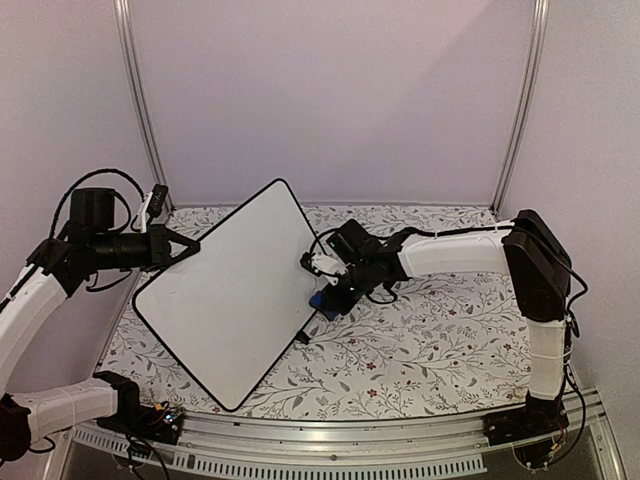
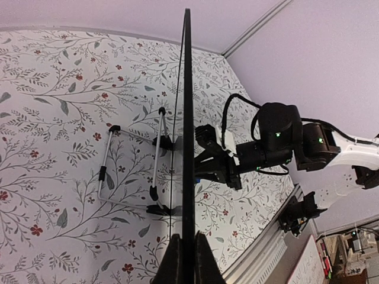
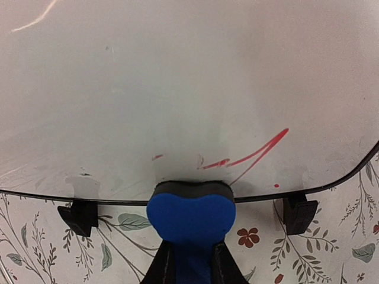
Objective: Erase the whiteboard
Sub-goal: Erase the whiteboard at the center of the board.
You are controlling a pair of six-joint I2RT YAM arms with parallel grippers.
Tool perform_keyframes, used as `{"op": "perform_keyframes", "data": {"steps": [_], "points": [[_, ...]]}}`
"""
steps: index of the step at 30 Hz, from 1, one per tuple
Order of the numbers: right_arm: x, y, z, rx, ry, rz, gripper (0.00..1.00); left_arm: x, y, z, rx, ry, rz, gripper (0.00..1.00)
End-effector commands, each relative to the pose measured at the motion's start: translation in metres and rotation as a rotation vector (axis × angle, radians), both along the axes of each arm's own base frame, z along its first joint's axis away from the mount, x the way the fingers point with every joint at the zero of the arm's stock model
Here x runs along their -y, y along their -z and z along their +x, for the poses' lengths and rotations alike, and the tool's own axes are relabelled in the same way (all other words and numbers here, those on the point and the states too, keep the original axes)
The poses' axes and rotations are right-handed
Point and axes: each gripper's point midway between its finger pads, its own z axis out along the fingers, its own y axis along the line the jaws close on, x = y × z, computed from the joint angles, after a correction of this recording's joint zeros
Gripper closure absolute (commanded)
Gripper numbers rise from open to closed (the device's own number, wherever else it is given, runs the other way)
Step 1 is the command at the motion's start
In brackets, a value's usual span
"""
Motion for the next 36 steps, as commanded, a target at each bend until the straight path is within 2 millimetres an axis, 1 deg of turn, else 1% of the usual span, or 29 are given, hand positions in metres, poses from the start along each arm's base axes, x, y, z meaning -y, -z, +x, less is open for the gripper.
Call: {"op": "perform_keyframes", "data": {"steps": [1,4,7,10,13,15,17,22,30,36], "points": [[-0.021,-0.061,0.017,0.113,0.0,0.11,0.91,0.007,-0.019,-0.002,0.063,0.035,-0.045,1.0],[-0.026,-0.073,0.022,0.139,0.003,0.133,0.91,0.007,-0.019,-0.002,0.062,0.034,-0.045,1.0],[-0.029,-0.076,0.024,0.149,0.004,0.148,0.91,0.007,-0.02,-0.001,0.063,0.035,-0.046,1.0],[-0.032,-0.075,0.022,0.14,-0.008,0.166,0.91,0.008,-0.019,-0.001,0.061,0.037,-0.045,1.0],[-0.031,-0.059,0.021,0.124,-0.007,0.144,0.91,0.008,-0.019,0.0,0.059,0.038,-0.046,1.0],[-0.028,-0.044,0.021,0.109,-0.004,0.116,0.91,0.008,-0.02,0.0,0.062,0.039,-0.046,1.0],[-0.024,-0.029,0.018,0.092,-0.003,0.094,0.91,0.008,-0.02,0.0,0.062,0.038,-0.045,1.0],[-0.012,-0.002,0.006,0.043,-0.006,0.05,0.91,0.008,-0.019,0.001,0.061,0.04,-0.043,1.0],[-0.001,0.023,-0.007,-0.015,-0.007,0.008,0.91,0.009,-0.018,0.001,0.061,0.042,-0.052,1.0],[0.007,0.034,-0.012,-0.038,-0.004,-0.028,0.91,0.009,-0.018,-0.001,0.062,0.042,-0.051,1.0]]}}
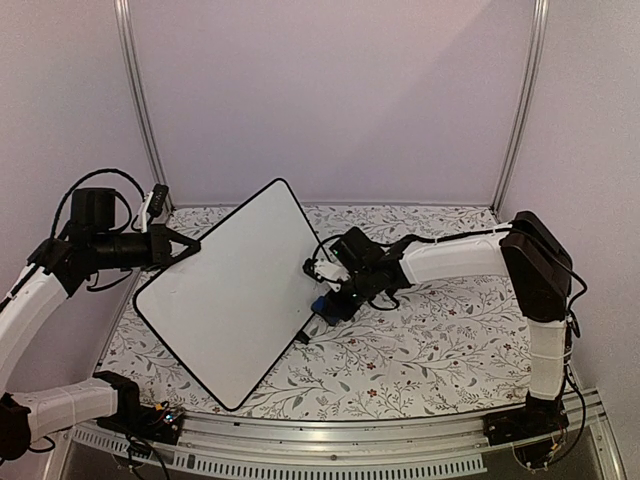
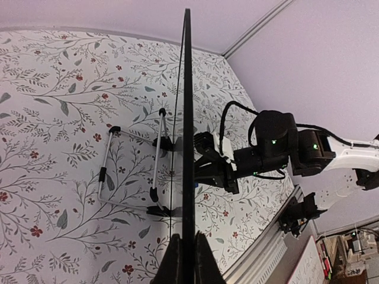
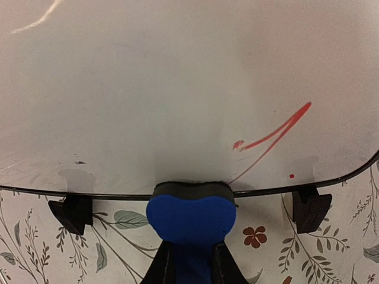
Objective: Erase the whiteboard
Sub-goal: Erase the whiteboard at the center of the board.
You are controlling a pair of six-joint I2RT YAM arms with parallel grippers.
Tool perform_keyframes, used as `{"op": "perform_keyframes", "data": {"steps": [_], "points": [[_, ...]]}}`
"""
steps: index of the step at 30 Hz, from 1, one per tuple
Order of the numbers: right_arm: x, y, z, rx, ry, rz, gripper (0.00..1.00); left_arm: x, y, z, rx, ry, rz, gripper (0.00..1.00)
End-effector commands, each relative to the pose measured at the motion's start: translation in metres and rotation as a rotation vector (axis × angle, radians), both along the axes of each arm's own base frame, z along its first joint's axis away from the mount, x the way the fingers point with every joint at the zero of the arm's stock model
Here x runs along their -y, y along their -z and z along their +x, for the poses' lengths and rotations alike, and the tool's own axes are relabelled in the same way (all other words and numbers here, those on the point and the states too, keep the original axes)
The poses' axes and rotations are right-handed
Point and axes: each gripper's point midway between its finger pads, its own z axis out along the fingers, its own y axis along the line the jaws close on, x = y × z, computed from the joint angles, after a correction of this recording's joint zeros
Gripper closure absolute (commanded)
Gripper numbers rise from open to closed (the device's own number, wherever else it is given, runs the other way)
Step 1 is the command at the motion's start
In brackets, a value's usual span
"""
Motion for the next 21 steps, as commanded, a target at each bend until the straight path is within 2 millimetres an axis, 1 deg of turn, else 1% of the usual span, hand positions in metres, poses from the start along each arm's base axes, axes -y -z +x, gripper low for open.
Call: {"op": "perform_keyframes", "data": {"steps": [1,5,9,13,19,21], "points": [[0.006,0.027,-0.009,-0.047,0.001,-0.05,0.91,0.008,-0.019,-0.003,0.063,0.043,-0.05,1.0],[0.01,0.029,-0.009,-0.041,0.008,-0.062,0.91,0.008,-0.017,-0.003,0.062,0.043,-0.047,1.0],[0.009,0.021,-0.003,-0.012,0.016,-0.06,0.91,0.008,-0.017,-0.003,0.063,0.043,-0.048,1.0],[0.003,0.002,0.008,0.032,0.027,-0.035,0.91,0.008,-0.017,-0.004,0.063,0.042,-0.05,1.0],[-0.007,-0.034,0.026,0.107,0.043,0.018,0.91,0.008,-0.019,-0.004,0.067,0.042,-0.052,1.0],[-0.008,-0.041,0.032,0.122,0.05,0.027,0.91,0.008,-0.019,-0.004,0.067,0.043,-0.052,1.0]]}}
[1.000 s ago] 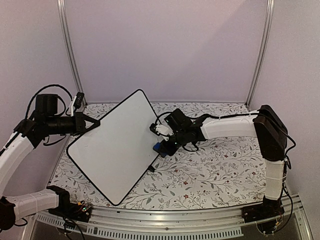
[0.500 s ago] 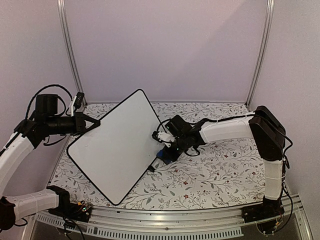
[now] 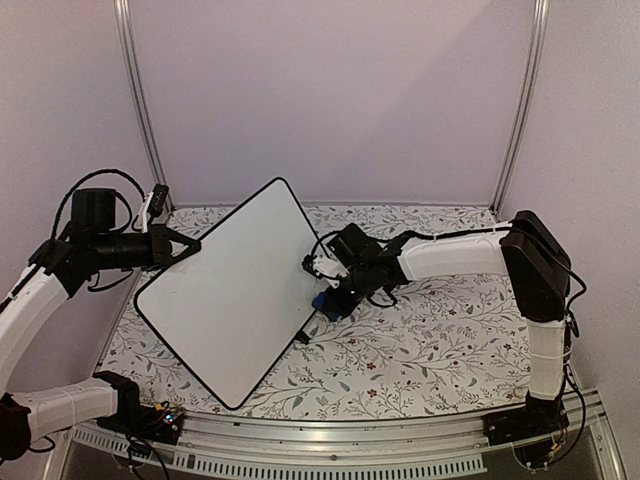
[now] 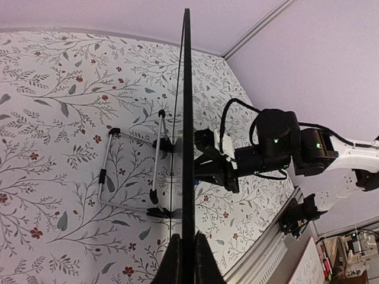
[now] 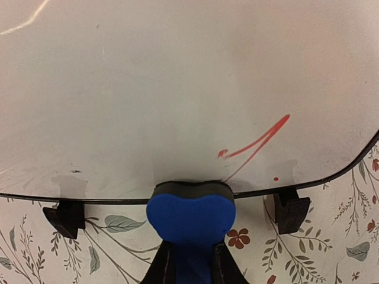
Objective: Erase the whiteboard
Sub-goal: Erase the whiteboard at the center of the board.
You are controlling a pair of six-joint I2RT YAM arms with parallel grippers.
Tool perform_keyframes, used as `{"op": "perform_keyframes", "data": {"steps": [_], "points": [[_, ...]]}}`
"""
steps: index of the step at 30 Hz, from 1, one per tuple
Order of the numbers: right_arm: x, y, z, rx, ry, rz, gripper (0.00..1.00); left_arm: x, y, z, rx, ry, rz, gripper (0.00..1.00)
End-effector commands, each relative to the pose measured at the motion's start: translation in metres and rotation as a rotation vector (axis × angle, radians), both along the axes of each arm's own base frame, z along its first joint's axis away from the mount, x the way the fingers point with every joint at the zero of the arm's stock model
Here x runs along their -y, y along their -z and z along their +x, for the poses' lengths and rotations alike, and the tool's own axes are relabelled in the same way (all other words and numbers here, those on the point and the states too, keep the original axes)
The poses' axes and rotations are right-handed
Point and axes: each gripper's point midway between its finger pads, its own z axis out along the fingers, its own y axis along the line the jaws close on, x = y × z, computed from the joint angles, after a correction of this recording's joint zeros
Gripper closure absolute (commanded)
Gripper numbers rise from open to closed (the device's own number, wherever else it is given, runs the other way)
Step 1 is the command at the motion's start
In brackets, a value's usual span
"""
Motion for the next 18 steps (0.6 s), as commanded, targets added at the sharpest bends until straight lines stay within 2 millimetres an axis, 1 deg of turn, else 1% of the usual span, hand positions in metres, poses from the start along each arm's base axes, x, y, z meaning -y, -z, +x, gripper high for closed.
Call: {"op": "perform_keyframes", "data": {"steps": [1,7,12,16,18], "points": [[-0.013,-0.043,0.025,0.108,0.023,0.072,0.91,0.008,-0.02,-0.005,0.064,0.045,-0.049,1.0],[-0.017,-0.062,0.036,0.149,0.039,0.103,0.91,0.007,-0.02,-0.006,0.063,0.044,-0.049,1.0],[-0.013,-0.083,0.05,0.178,0.059,0.137,0.91,0.007,-0.02,-0.007,0.064,0.043,-0.047,1.0],[-0.011,-0.09,0.057,0.179,0.064,0.151,0.91,0.007,-0.02,-0.007,0.063,0.043,-0.048,1.0],[-0.012,-0.089,0.057,0.171,0.059,0.155,0.91,0.007,-0.02,-0.007,0.063,0.043,-0.048,1.0]]}}
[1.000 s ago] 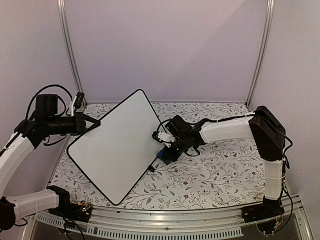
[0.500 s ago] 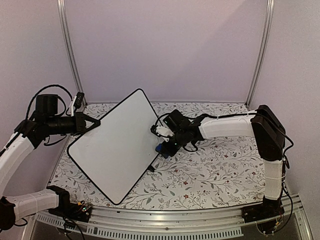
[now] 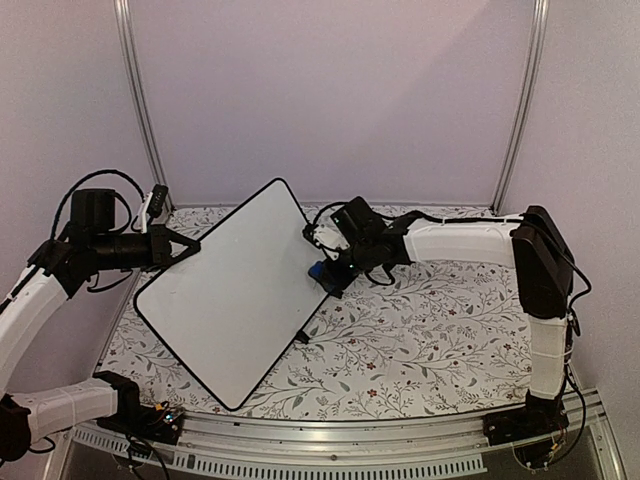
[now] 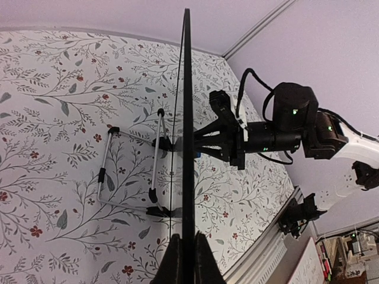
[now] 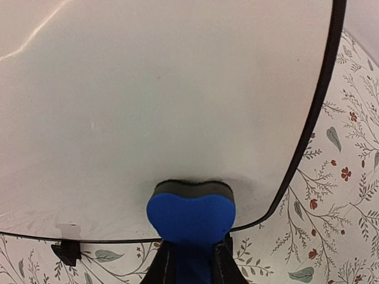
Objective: Erase the whiteboard
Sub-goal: Erase the whiteboard at the center of the board.
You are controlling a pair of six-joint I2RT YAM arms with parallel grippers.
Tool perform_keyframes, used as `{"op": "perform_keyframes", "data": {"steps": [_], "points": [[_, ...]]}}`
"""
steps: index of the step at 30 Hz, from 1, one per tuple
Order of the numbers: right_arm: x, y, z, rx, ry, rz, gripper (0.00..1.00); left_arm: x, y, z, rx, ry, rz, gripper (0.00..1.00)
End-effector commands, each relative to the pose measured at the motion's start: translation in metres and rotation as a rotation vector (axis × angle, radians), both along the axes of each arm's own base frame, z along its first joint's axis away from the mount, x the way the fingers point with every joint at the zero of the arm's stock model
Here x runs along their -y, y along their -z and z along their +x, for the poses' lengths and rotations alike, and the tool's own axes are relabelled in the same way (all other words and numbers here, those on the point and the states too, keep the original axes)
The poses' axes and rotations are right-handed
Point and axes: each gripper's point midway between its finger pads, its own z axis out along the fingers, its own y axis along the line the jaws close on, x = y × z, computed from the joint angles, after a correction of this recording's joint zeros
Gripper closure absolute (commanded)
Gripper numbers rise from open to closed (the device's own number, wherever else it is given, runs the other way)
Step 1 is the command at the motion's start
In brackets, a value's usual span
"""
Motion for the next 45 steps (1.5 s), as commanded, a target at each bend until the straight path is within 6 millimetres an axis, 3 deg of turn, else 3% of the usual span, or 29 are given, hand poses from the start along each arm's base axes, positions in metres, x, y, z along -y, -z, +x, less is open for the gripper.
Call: {"op": "perform_keyframes", "data": {"steps": [1,11,24,28,41,45], "points": [[-0.005,-0.035,0.013,0.051,-0.002,0.075,0.91,0.008,-0.019,-0.006,0.067,0.048,-0.048,1.0],[-0.002,0.027,-0.023,-0.136,-0.086,0.048,0.91,0.008,-0.02,-0.006,0.069,0.049,-0.047,1.0],[0.012,0.059,-0.042,-0.21,-0.097,0.01,0.91,0.008,-0.02,-0.007,0.065,0.05,-0.05,1.0],[0.014,0.054,-0.031,-0.17,-0.063,0.003,0.91,0.008,-0.02,-0.007,0.064,0.05,-0.048,1.0],[0.001,-0.003,0.015,-0.065,-0.001,0.109,0.91,0.008,-0.02,-0.007,0.058,0.053,-0.049,1.0],[0.0,-0.012,0.028,-0.051,0.027,0.142,0.91,0.009,-0.019,-0.007,0.056,0.054,-0.049,1.0]]}}
